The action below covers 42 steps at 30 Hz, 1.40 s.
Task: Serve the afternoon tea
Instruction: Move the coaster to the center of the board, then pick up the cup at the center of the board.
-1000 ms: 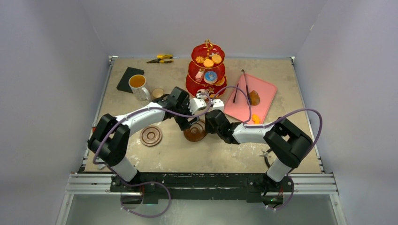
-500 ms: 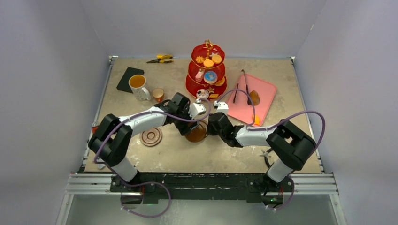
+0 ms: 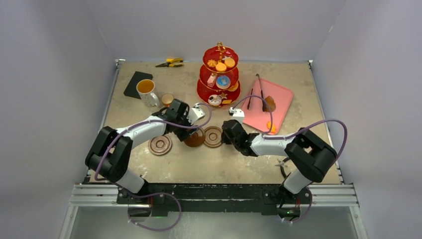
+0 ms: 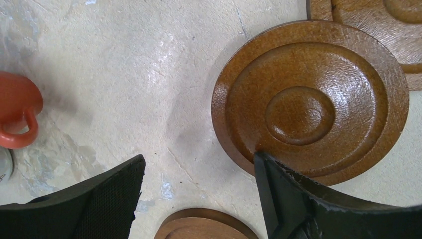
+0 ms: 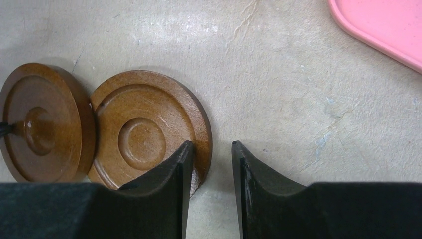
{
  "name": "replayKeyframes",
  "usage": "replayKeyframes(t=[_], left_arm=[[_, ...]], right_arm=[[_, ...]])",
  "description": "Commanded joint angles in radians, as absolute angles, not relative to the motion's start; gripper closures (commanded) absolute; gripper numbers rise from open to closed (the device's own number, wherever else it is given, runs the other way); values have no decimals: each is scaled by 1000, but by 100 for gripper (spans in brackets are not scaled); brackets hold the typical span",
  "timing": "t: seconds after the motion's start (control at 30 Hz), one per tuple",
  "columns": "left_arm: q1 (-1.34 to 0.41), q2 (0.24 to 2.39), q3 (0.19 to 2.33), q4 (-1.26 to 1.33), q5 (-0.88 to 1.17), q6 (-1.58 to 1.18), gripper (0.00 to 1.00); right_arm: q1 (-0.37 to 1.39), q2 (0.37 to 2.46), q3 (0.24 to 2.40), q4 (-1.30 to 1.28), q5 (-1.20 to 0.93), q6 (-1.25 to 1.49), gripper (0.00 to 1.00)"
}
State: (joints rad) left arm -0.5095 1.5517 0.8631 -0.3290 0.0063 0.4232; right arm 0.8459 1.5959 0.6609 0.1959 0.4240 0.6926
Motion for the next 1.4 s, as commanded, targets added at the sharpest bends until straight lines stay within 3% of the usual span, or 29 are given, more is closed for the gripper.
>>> replayKeyframes(t=[0.0,0.1,0.47,0.7,0.9,1.03,1.13,1.37], left_arm=[[-496,1531,822,-343,-33,501,21],[-482,1517,803,-351,-34,528,21],[-463,1452,784,-385,-6,531,22],[-462,1447,986,-538,85,461,17],[-420,1463,1303,-693,115,361,9],[-299,1486,1521,-765,142,291,5],[-189,1506,1649,-802,148,270,1],[106,1545,1732,-797,244,205,1]], right_arm=[[844,1607,660,37,480,734,63],[841,1583,652,11,496,757,57],[824,1519,649,-80,525,779,54],[821,1401,687,-121,559,734,48],[824,1323,818,54,478,493,30],[825,1428,945,219,285,312,23],[828,1598,1165,162,185,235,23],[931,2006,1649,4,209,208,21]])
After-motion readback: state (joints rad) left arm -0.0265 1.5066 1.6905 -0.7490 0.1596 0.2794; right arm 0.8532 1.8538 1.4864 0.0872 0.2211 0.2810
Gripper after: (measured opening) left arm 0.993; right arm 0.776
